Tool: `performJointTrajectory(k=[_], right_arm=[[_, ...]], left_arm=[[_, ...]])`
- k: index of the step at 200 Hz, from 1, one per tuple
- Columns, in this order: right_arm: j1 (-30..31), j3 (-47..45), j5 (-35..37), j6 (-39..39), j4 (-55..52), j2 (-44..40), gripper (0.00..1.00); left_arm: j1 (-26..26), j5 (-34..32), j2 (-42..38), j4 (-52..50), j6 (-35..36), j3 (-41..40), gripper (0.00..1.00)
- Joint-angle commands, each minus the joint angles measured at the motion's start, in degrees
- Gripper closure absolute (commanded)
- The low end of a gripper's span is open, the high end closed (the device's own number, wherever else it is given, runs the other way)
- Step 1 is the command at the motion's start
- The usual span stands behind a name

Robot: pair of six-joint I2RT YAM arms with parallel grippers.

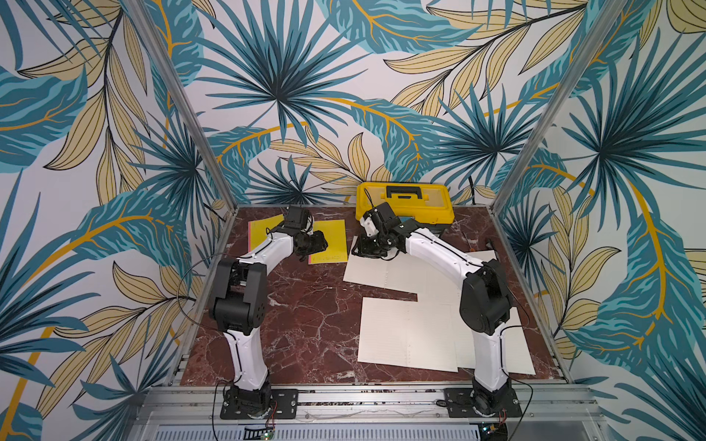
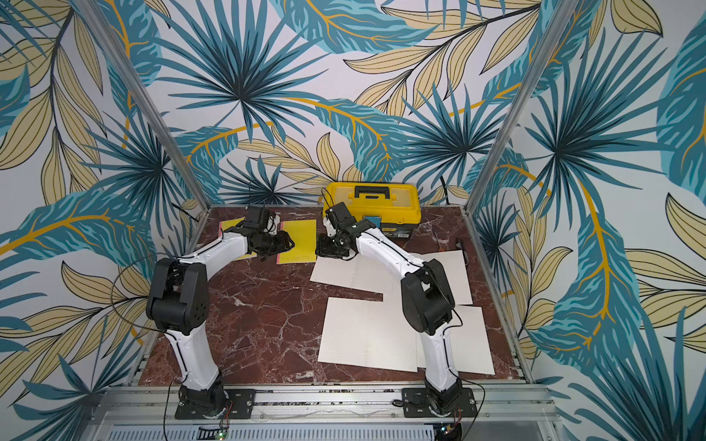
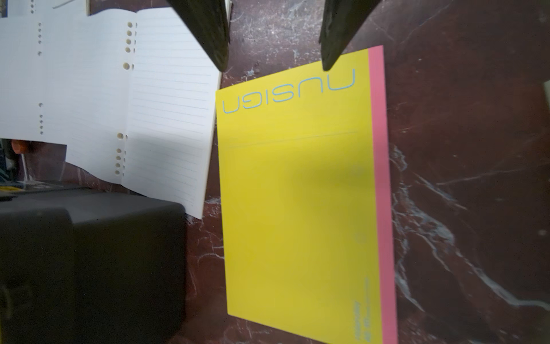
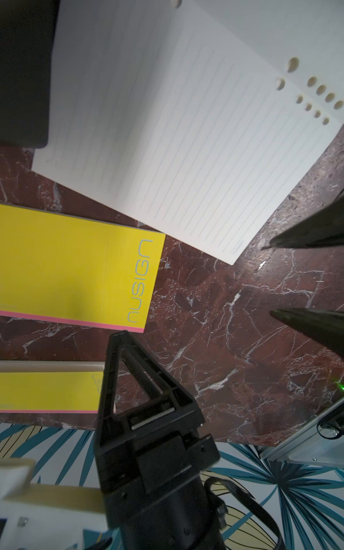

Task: Close the notebook
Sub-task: Adjust the notebook at the center of the board.

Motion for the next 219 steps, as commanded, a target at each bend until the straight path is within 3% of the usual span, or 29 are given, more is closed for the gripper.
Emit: performJointTrajectory(k=[1,86,219], right_arm=[[0.10,-5.58,1.46,1.33,2.37,-3.53,0.66],[-0.16,-17.57,4.07,2.29,3.89,-12.24,0.66],[-0.70,-20.40,3.68,2.96,4.45,-13.82,0.66]], left_arm=[[-1.90,2.87,2.07,1.21,0.77,2.85,0.49],[-5.31,8.88,12.22,4.63,-1.95,10.61,0.49],[-5.52,15.07,17.64,9.20,-5.14,12.54,0.48]])
